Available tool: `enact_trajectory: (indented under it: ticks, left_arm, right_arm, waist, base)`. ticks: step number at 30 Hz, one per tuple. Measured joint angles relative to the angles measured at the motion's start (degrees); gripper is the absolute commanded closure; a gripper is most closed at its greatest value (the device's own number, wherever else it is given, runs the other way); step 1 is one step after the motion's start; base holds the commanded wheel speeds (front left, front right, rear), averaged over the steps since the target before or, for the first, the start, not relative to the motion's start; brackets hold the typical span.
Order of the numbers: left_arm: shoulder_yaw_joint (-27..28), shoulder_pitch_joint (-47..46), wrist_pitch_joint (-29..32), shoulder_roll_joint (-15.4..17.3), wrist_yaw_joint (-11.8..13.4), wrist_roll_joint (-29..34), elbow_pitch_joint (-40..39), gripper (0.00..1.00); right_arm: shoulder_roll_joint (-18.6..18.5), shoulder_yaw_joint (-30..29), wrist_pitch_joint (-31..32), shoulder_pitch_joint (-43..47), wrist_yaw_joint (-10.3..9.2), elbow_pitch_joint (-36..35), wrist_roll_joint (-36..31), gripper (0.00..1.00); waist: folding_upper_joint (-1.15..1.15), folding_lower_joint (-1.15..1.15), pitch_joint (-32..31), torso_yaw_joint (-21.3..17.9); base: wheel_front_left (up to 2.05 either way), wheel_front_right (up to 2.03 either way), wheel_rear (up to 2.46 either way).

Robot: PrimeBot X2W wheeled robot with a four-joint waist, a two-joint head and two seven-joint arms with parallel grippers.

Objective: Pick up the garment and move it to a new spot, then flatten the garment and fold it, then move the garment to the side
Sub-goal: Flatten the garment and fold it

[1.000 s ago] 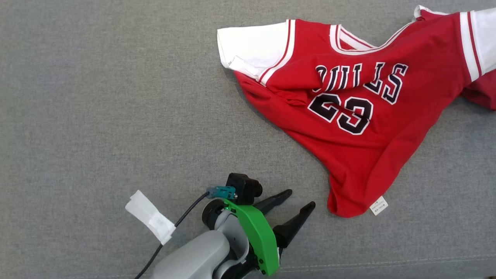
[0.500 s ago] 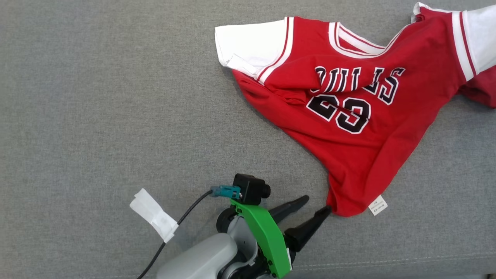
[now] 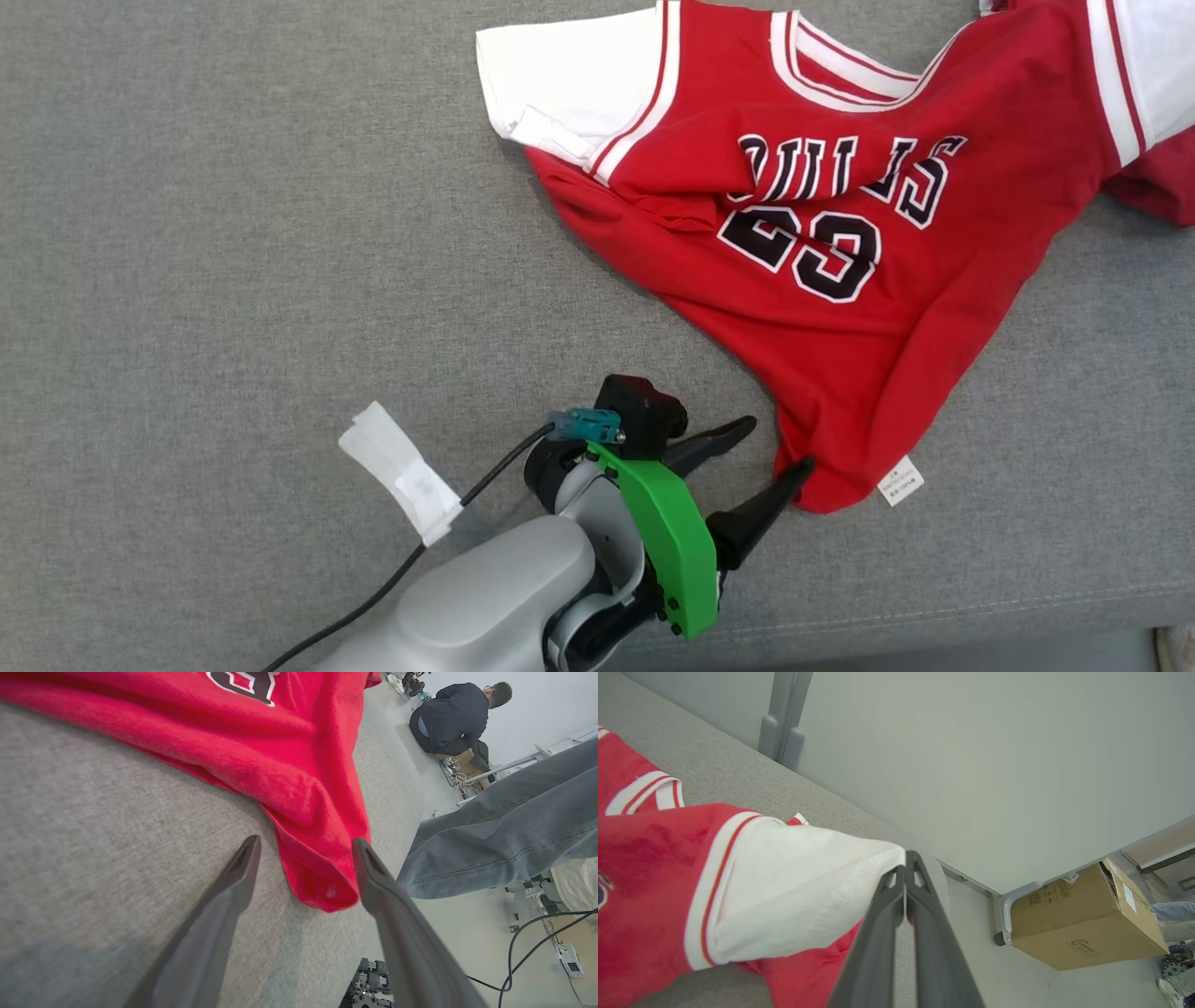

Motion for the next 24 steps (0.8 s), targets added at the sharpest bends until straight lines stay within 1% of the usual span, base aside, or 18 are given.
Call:
enact_trajectory:
  ticks: [3,6,15,17,18,21,24]
  left_arm:
    - [-1.38,-0.79,-0.01,0.00,1.04,1.14,0.44,0.00]
    - [-2.45,-0.96,-0.01,0.01,1.68,2.34,0.53,0.00]
    - [-3.60,-0.97,0.45,0.10,1.69,2.38,-2.42,0.00]
    - [-3.93,-0.97,0.59,0.09,2.01,2.44,-2.46,0.09]
    - [-4.09,-0.97,0.59,0.10,2.40,2.48,-2.31,0.11]
    - [-4.41,-0.97,0.62,0.10,2.89,2.56,-1.86,0.09]
    - [-4.59,-0.96,0.96,0.13,3.53,3.25,-0.90,0.13]
  right_arm:
    - [0.04,-0.15,-0.07,0.00,-0.58,0.41,0.00,1.00]
    - [0.27,-0.16,-0.45,0.01,-0.59,0.64,0.00,1.00]
    - [1.04,-0.11,-0.57,0.01,-0.68,1.30,0.00,1.00]
    - [1.13,-0.07,-0.58,0.01,-0.68,1.33,0.00,1.00]
    - [1.23,-0.04,-0.58,0.01,-0.68,1.33,0.00,1.00]
    - [1.37,0.11,-0.58,0.00,-0.67,1.36,0.00,1.00]
    - [1.42,0.21,-0.58,-0.01,-0.66,1.46,0.00,1.00]
  waist:
    - [0.00,0.00,0.23,-0.07]
    - [0.00,0.00,0.23,0.00]
    - [0.00,0.00,-0.02,0.40]
    - [0.00,0.00,-0.13,0.48]
    - [0.00,0.00,-0.19,0.52]
    - [0.00,0.00,-0.31,0.57]
    - [0.00,0.00,-0.34,0.53]
  base:
    - [0.00,0.00,0.00]
    - [0.00,0.00,0.00]
    - [0.00,0.00,0.00]
    - [0.00,0.00,0.00]
    - [0.00,0.00,0.00]
    - [0.00,0.00,0.00]
    - [0.00,0.00,0.00]
